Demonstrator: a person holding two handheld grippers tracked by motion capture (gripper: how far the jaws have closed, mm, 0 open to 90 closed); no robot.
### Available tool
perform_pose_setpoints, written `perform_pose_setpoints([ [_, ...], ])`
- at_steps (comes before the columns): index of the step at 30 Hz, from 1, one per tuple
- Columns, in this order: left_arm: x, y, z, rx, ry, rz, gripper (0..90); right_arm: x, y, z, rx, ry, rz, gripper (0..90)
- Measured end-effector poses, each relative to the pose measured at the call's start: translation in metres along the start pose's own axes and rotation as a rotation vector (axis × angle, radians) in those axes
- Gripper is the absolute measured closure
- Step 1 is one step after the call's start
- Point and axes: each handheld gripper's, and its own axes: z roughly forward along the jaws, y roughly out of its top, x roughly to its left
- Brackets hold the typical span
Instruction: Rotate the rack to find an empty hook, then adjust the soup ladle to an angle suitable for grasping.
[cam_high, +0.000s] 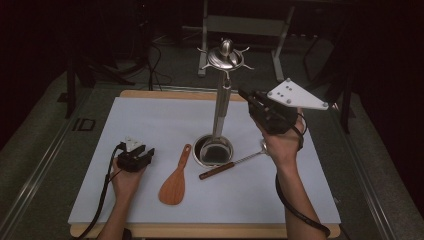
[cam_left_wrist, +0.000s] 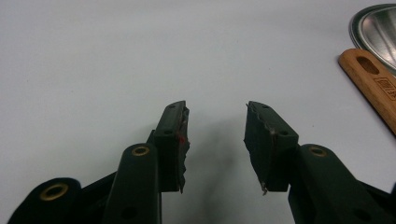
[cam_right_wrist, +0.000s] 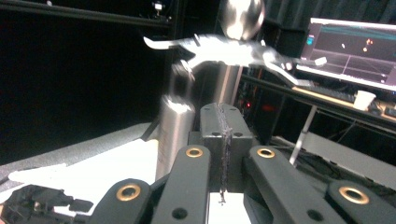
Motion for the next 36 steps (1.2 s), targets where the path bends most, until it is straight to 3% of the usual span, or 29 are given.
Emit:
perform_pose_setpoints([
  [14, 0.0, 0.0, -0.001, -0.004, 0.001, -0.001, 59.5, -0.021, -0.038, 0.007, 0.127, -0.05, 0.005, 89.6],
  [25, 0.0, 0.0, -0.001, -0.005, 0.004, 0.003, 59.5, -0.04, -0.08, 0.019, 0.255, -0.096, 0.015, 89.7],
  [36, 0.0, 0.0, -0.001, -0.004, 0.003, 0.002, 59.5, -0.057, -0.13, 0.03, 0.38, -0.117, 0.066, 90.0],
])
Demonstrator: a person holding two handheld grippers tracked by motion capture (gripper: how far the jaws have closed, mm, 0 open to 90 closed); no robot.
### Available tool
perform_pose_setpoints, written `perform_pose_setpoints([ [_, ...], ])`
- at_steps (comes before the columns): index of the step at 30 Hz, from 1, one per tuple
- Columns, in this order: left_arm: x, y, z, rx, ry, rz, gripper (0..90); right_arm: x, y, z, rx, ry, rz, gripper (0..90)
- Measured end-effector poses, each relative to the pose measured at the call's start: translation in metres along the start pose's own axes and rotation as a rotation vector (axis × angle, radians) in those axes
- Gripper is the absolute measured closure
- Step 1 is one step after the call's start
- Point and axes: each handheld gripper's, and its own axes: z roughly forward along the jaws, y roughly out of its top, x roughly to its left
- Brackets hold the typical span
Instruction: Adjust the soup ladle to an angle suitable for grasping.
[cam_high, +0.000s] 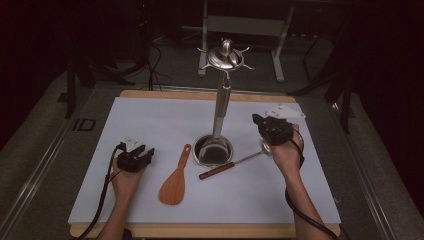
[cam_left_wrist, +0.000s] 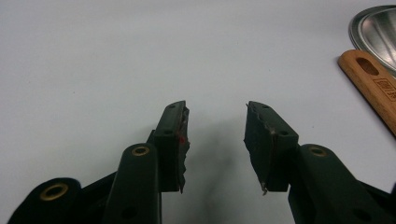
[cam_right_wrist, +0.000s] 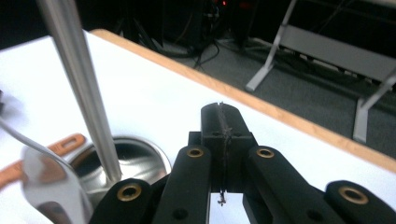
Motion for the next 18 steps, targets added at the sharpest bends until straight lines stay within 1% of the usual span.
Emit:
perform_pose_setpoints([
  [8, 0.0, 0.0, 0.0, -0.002, 0.0, 0.001, 59.5, -0.011, -0.028, 0.018, 0.076, -0.013, 0.036, 90.0],
  [11, 0.0, 0.0, 0.0, -0.003, 0.0, 0.0, 59.5, -0.013, -0.041, 0.026, 0.118, -0.019, 0.042, 90.0],
  [14, 0.0, 0.0, 0.0, -0.003, 0.0, 0.0, 59.5, -0.015, -0.054, 0.035, 0.16, -0.024, 0.062, 90.0],
  [18, 0.0, 0.0, 0.0, 0.001, -0.001, 0.004, 59.5, -0.017, -0.07, 0.046, 0.215, -0.026, 0.075, 90.0],
])
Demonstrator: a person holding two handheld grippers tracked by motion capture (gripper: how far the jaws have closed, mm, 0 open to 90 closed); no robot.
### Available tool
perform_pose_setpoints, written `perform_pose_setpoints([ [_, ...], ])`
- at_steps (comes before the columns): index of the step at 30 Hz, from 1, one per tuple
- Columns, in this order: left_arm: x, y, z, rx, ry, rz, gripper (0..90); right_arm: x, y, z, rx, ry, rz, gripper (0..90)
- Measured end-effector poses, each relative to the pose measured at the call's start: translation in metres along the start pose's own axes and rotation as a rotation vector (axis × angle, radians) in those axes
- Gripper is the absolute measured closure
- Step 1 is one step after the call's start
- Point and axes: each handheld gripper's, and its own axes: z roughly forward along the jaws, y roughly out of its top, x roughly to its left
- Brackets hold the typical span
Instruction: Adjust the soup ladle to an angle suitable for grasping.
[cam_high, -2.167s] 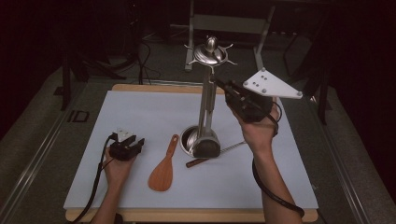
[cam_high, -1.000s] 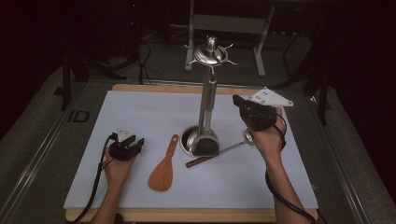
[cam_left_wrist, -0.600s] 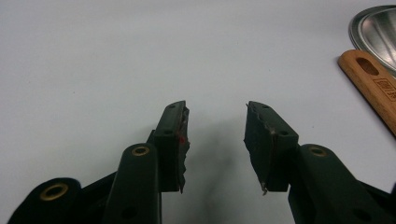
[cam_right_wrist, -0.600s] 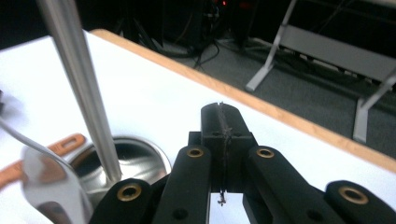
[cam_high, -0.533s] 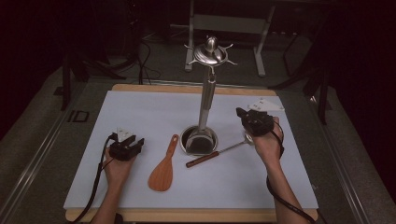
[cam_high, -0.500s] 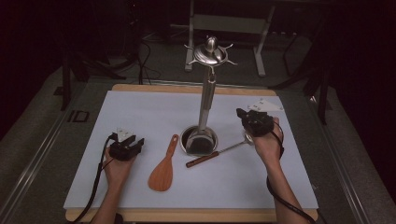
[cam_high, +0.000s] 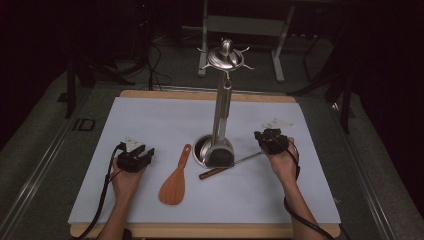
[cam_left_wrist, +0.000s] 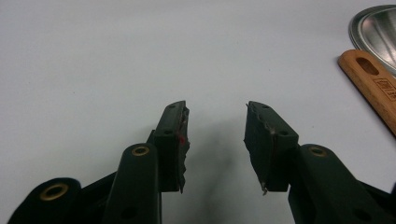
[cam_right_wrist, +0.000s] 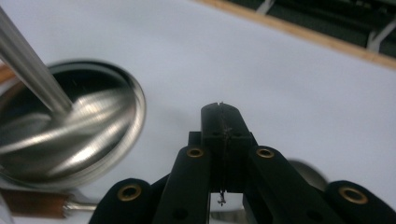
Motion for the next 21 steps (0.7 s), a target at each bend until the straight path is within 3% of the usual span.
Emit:
perform_pose_setpoints([
  [13, 0.0, 0.0, 0.0, -0.001, -0.001, -0.001, 59.4, -0.005, -0.029, 0.031, 0.14, -0.015, 0.008, 90.0],
  [21, 0.0, 0.0, 0.0, -0.002, 0.0, -0.002, 59.5, -0.007, -0.035, 0.037, 0.191, -0.013, 0.003, 90.0],
])
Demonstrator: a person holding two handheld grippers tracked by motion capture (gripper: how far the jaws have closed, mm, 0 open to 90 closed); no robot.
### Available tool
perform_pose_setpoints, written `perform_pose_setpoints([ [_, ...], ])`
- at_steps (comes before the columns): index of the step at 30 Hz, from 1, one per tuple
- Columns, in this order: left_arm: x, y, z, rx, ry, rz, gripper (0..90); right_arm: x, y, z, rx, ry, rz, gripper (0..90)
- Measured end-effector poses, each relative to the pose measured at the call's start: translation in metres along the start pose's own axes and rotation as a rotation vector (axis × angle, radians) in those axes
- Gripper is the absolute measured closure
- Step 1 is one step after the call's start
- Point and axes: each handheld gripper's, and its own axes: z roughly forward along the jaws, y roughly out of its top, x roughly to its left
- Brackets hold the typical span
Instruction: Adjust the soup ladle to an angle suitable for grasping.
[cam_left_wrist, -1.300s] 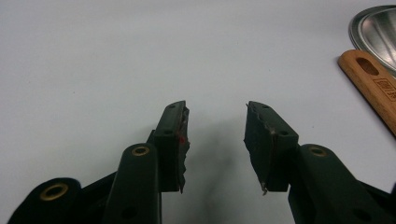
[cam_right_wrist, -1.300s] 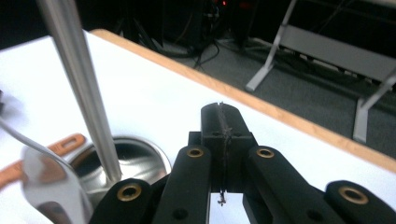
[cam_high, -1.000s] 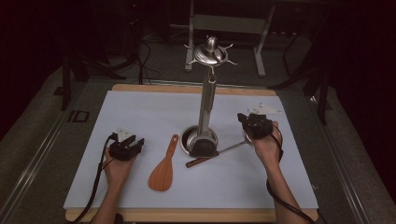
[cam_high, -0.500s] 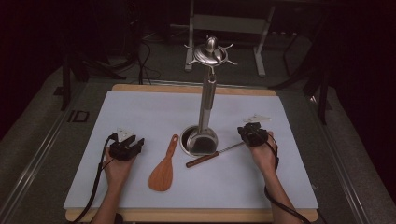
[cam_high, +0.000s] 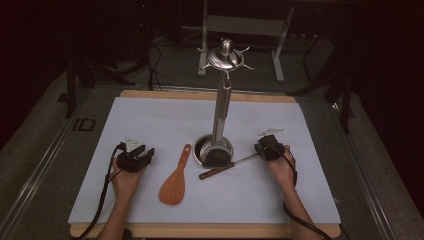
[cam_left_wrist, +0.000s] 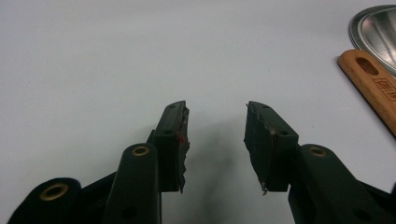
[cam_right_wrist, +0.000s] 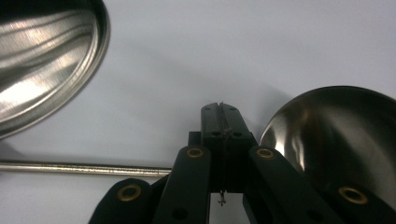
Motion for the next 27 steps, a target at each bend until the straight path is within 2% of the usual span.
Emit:
perform_pose_setpoints([
  [9, 0.0, 0.0, 0.0, 0.001, 0.0, 0.002, 59.5, 0.0, -0.002, 0.0, 0.044, 0.004, -0.02, 90.0],
  [15, 0.0, 0.0, 0.0, -0.002, -0.001, 0.001, 59.4, 0.003, -0.004, -0.004, 0.073, -0.022, -0.063, 90.0],
  [19, 0.0, 0.0, 0.0, -0.003, 0.0, 0.001, 59.4, 0.0, -0.008, -0.007, 0.068, -0.019, -0.055, 90.0],
  [27, 0.0, 0.0, 0.0, -0.002, 0.001, 0.004, 59.4, -0.009, -0.025, -0.02, 0.063, -0.048, -0.019, 90.0],
])
